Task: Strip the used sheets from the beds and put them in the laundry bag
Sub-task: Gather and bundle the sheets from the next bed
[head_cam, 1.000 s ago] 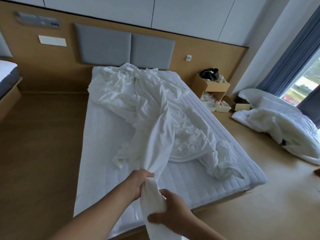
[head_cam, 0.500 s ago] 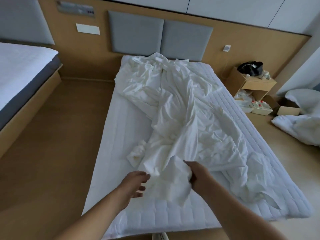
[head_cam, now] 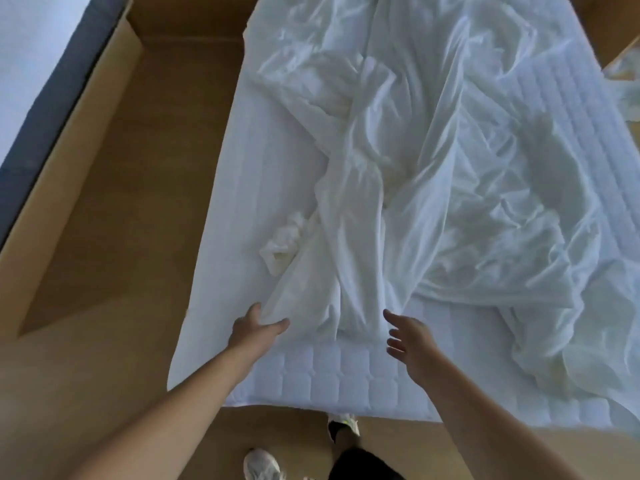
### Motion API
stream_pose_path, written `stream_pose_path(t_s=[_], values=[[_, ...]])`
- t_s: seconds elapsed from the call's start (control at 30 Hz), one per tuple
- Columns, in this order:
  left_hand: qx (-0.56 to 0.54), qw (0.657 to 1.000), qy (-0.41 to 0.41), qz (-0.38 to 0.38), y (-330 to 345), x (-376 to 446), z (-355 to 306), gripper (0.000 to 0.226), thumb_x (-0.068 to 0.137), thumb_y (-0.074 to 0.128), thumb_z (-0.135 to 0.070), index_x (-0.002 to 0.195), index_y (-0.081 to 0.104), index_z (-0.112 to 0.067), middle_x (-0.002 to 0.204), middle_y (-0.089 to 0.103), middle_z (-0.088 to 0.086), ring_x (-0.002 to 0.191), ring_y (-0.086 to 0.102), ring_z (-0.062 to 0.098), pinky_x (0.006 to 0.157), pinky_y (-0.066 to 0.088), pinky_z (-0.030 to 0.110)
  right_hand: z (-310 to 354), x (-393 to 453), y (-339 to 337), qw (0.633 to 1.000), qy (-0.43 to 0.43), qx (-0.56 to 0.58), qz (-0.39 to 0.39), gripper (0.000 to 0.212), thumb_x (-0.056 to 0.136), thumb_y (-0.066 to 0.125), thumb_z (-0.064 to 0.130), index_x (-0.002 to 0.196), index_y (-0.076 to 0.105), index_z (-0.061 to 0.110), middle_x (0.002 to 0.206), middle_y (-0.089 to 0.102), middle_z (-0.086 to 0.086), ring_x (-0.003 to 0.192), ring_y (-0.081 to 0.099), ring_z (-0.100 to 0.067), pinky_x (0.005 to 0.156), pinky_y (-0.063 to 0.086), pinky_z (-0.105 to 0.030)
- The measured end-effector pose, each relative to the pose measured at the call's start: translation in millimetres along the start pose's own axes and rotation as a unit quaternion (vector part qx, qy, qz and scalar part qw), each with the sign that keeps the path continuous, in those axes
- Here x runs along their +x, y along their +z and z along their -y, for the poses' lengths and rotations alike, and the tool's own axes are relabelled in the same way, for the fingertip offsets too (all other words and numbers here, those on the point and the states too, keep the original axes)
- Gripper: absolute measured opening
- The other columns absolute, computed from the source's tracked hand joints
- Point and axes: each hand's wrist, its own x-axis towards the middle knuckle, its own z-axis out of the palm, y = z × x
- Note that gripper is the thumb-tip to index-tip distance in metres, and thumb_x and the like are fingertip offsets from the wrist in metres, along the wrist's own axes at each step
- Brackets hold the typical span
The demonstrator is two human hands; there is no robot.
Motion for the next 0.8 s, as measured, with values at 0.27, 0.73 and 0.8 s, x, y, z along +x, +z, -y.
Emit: stream_pose_path(t_s=[0.27,0.73,0.8], values=[[-0.040,0.997,-0.053,0.042,39.4,90.2,14.0,0.133,0.042,0.084,-0.080,0.155,0.031,-0.032,0.152,0.048,-0.003,0.135,0.052,0.023,0.110,0.047,0.043,-20.9,79.1,25.0,0.986,-0.086,-0.137,0.034,0.097,0.070,0.085,0.062,0.147,0.047,0.017,0.135,0.061,-0.005,0.119,0.062,-0.026,0.097,0.053,-0.038],[-0.038,0.994,0.061,0.087,95.9,-8.2,-36.3,0.033,0.097,0.064,-0.030,0.128,0.065,-0.021,0.114,0.072,0.000,0.103,0.068,0.022,0.092,0.056,0.037,-17.0,12.2,56.5,0.939,-0.194,-0.281,-0.032,0.027,0.099,0.053,0.026,0.117,0.061,0.008,0.109,0.069,-0.012,0.104,0.064,-0.034,0.091,0.054,-0.047],[-0.018,0.991,0.087,0.101,82.4,-27.5,-36.0,0.033,0.097,0.064,-0.030,0.128,0.065,-0.019,0.116,0.072,0.001,0.104,0.068,0.022,0.090,0.056,0.036,-16.3,-12.7,47.9,0.930,-0.210,-0.297,-0.050,0.026,0.099,0.051,0.024,0.115,0.062,0.006,0.109,0.069,-0.013,0.103,0.064,-0.036,0.090,0.054,-0.047]])
